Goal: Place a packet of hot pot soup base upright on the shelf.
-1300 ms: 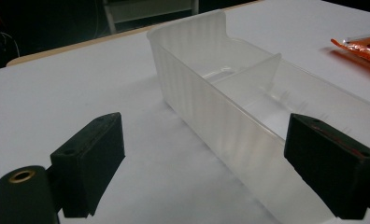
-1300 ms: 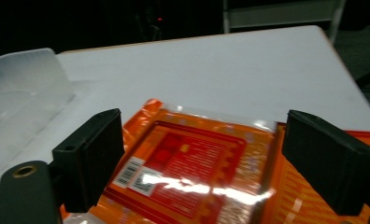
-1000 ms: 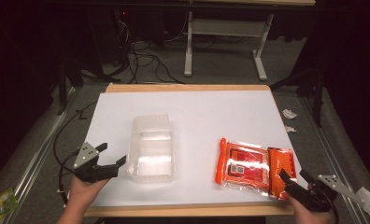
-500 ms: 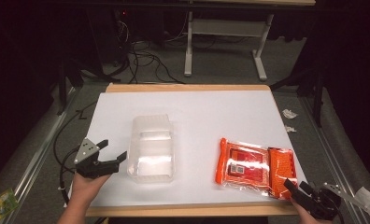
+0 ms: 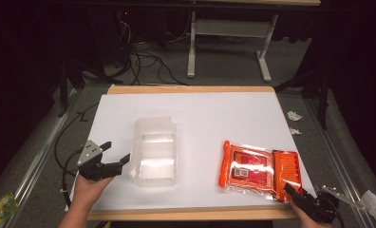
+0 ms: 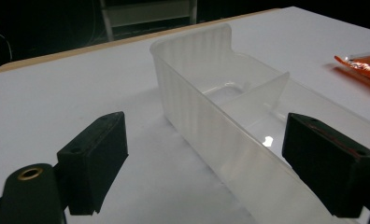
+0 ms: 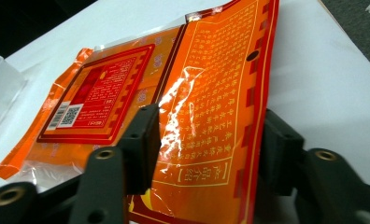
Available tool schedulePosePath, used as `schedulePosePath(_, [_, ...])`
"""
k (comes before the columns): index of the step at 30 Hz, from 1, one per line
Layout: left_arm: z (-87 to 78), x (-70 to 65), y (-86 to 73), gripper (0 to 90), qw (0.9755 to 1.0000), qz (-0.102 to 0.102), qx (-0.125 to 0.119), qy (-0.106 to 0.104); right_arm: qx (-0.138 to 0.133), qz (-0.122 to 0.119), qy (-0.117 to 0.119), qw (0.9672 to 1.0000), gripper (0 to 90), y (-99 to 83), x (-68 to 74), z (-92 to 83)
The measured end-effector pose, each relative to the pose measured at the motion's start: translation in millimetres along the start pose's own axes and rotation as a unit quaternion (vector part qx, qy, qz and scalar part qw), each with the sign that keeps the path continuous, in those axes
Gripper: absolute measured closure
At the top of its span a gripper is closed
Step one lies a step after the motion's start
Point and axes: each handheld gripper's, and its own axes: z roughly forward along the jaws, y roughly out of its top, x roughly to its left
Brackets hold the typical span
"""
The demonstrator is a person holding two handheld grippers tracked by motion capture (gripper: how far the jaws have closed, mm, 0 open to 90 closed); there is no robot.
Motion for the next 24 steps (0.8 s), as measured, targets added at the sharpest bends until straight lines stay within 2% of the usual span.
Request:
schedulePosePath(2, [-1.7, -0.5, -0.1, 14.9, 1.0000, 0.003, -0.002, -0.003, -0.013, -0.003, 0.008, 0.9999, 59.9, 0.3, 3.5, -2.8])
schedulePosePath(5, [-2.5, -0.4, 0.0, 14.9, 1.0000, 0.002, -0.004, -0.005, -0.018, -0.028, 0.005, 0.9994, 66.6, 0.7, 14.7, -2.8])
schedulePosePath(6, [-2.5, -0.4, 0.0, 14.9, 1.0000, 0.002, -0.004, -0.005, -0.018, -0.028, 0.005, 0.9994, 66.6, 0.7, 14.7, -2.8])
schedulePosePath(7, [-2.4, -0.3, 0.0, 14.9, 1.0000, 0.002, -0.005, -0.006, -0.014, -0.047, -0.001, 0.9988, 69.6, 0.5, 21.0, -0.6])
schedulePosePath(8, [-2.4, -0.3, 0.0, 15.0, 1.0000, 0.002, -0.005, -0.006, -0.014, -0.047, -0.001, 0.9988, 69.6, 0.5, 21.0, -0.6])
schedulePosePath(9, [-1.2, -0.2, 0.0, 14.9, 1.0000, 0.001, -0.005, -0.008, -0.012, -0.053, -0.011, 0.9985, 73.7, 0.7, 23.7, 1.0])
schedulePosePath(13, [1.7, 0.0, 0.1, 15.0, 1.0000, 0.002, 0.000, -0.008, -0.014, -0.046, -0.021, 0.9986, 87.4, 0.3, 19.6, 1.6])
schedulePosePath(15, [2.6, -1.0, 0.0, 15.0, 1.0000, 0.001, 0.000, -0.007, -0.015, -0.042, -0.021, 0.9988, 90.0, 0.8, 16.8, 1.8])
schedulePosePath(20, [2.0, -4.0, 0.2, 15.1, 0.9999, 0.006, 0.002, -0.008, -0.019, -0.043, -0.019, 0.9987, 90.0, 1.5, 16.6, 1.3])
schedulePosePath(24, [0.7, -4.6, -0.5, 15.2, 1.0000, 0.002, 0.000, -0.010, -0.038, -0.052, -0.027, 0.9975, 90.0, 4.5, 21.1, -1.5])
